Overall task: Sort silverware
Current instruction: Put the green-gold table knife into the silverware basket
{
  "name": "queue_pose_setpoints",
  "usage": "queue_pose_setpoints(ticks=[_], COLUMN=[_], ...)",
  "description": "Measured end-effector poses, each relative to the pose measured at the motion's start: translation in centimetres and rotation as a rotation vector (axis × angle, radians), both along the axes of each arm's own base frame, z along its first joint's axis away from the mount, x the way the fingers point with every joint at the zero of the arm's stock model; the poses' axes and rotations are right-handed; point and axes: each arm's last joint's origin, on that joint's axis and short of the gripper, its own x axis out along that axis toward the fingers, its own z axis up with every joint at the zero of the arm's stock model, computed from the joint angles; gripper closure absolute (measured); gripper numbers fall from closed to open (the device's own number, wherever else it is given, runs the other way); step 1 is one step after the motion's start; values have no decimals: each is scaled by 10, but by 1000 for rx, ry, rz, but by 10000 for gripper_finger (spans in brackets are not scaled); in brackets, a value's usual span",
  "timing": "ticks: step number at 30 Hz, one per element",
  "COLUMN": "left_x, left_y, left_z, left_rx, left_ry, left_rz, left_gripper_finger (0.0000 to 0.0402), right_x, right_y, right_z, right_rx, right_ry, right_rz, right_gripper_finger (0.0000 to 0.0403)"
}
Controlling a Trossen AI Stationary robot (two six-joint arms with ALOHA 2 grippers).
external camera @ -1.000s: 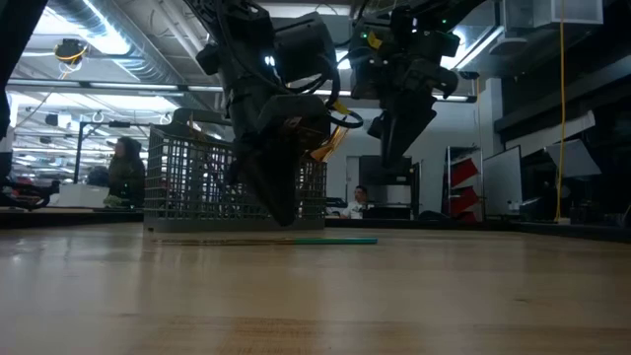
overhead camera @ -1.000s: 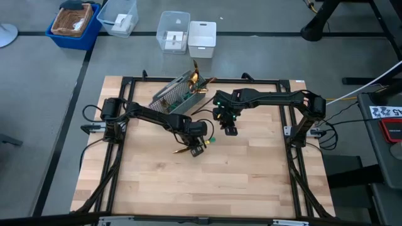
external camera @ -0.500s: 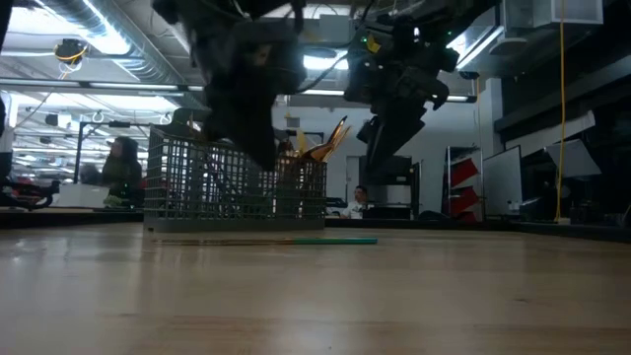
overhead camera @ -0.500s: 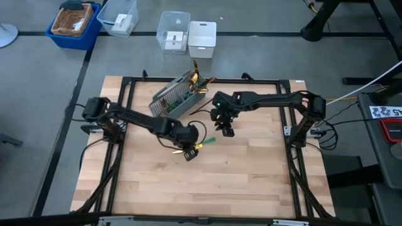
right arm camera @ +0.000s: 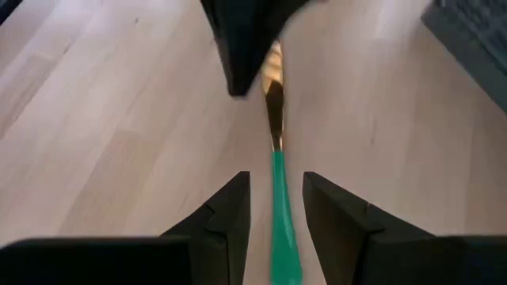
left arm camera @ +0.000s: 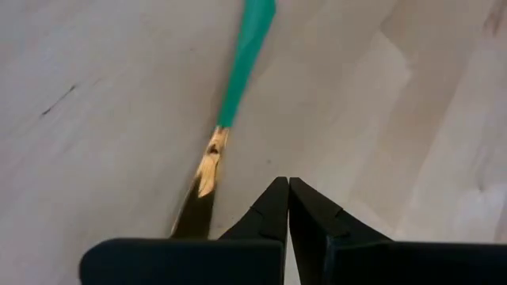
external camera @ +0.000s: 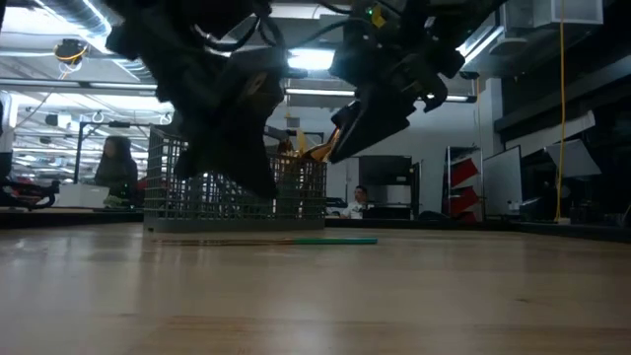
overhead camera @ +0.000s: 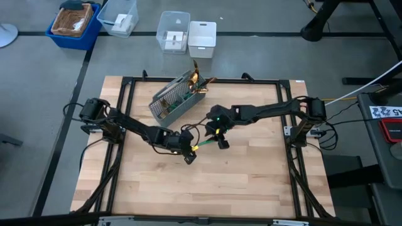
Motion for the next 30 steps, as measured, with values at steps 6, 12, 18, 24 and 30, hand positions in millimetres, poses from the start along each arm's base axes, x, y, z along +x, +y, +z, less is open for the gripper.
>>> queue_pose_setpoints(ticks=[6,12,18,24,30], left_x=[-11,-19,-27,-35,-38], left_y=[0,-7,-19,-23,-22], left_z=[-15,-15,3,9,7], left_rx=[13,33,31,64,78], left_ry=[15,31,-11,6,49], left_rz=[9,-42,-100,-152,-150], left_gripper_finger=[400,400,399,399,400], right_x=[16,31,34,37,34], right_y=[14,20,19,18,17], right_z=[-26,-51,-74,-87,-92], right_rx=[-14,-20,-13,-54,-69], right_ry=[0,-20,37,53,107], right_rz=[-13,-92,-118,-154,-163], right_gripper_finger=[281,281,281,281,281])
